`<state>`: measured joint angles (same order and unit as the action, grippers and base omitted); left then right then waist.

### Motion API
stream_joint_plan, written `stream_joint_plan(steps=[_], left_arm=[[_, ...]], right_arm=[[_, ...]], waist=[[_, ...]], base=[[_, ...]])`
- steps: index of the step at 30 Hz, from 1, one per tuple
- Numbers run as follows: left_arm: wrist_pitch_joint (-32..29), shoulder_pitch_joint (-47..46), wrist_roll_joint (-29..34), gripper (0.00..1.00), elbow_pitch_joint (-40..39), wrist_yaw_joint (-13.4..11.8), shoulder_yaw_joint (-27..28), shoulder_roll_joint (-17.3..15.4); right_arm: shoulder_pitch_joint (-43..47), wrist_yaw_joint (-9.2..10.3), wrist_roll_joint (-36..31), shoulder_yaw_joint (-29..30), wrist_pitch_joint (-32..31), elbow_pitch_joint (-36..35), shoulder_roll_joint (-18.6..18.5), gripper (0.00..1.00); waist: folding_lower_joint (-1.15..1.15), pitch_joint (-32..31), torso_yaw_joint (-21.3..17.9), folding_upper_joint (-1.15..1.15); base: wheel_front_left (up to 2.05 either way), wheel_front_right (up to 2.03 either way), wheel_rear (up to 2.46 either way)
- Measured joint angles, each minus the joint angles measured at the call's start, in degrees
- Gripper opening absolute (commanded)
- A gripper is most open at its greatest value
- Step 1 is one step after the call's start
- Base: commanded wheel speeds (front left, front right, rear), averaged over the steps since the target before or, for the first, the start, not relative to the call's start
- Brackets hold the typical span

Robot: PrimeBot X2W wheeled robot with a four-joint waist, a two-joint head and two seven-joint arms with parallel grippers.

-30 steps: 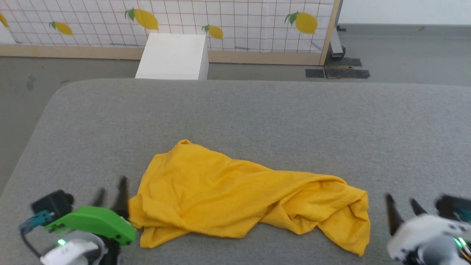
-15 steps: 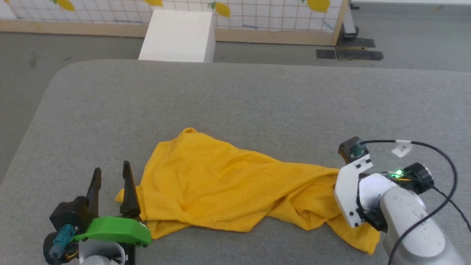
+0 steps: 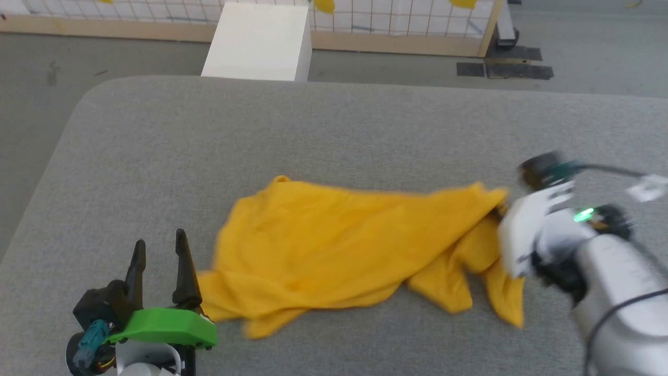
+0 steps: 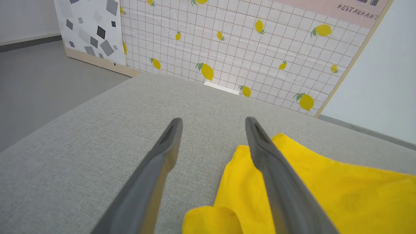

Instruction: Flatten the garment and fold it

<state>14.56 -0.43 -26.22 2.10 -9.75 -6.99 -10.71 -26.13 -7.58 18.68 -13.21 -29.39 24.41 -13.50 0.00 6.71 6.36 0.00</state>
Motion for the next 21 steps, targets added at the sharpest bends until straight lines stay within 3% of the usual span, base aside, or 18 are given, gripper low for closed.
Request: stream_joint_plan(steps=[4,8,12,17,18,19,21], left_arm=[[0.0,0.03,0.1,1.0,0.3,0.41,0.4,0.32],[0.0,0.12,0.13,1.0,0.74,0.7,0.53,0.53],[0.01,0.13,0.12,1.0,1.24,1.11,0.34,0.71],[-0.98,0.13,-0.35,1.0,2.2,1.18,0.13,0.88],[-1.49,0.12,-0.76,1.0,2.41,1.21,0.13,1.01],[-2.74,0.04,-1.66,1.0,2.69,1.54,-0.04,1.41],[-5.88,-0.21,-2.76,1.0,3.34,2.25,-1.19,1.86]], right_arm=[[0.16,0.01,-0.83,10.54,3.11,-4.27,-2.64,0.0],[6.88,0.01,-3.88,20.98,2.57,-10.94,-3.05,0.0],[20.21,0.01,-5.54,27.5,-2.42,-16.29,1.78,0.0],[31.7,0.01,-4.74,26.63,-8.28,-18.7,8.9,0.02],[31.74,0.01,-4.76,26.57,-7.97,-19.19,9.13,0.65],[31.67,0.01,-4.78,27.26,-7.01,-19.85,9.31,1.0],[30.94,0.01,-4.76,29.41,-4.7,-20.91,9.76,1.0]], waist=[[0.0,-1.02,-1.21,0.0],[0.0,-2.05,-2.6,0.0],[0.0,-2.82,-3.79,0.0],[0.0,-3.01,-5.54,0.0],[0.0,-3.0,-5.88,0.0],[0.0,-2.98,-6.28,0.0],[0.0,-2.93,-6.88,0.0]], base=[[0.0,0.0,0.0],[0.0,0.0,0.0],[0.0,0.0,0.0],[0.0,0.0,0.0],[0.0,0.0,0.0],[0.0,0.0,0.0],[0.0,0.0,0.0]])
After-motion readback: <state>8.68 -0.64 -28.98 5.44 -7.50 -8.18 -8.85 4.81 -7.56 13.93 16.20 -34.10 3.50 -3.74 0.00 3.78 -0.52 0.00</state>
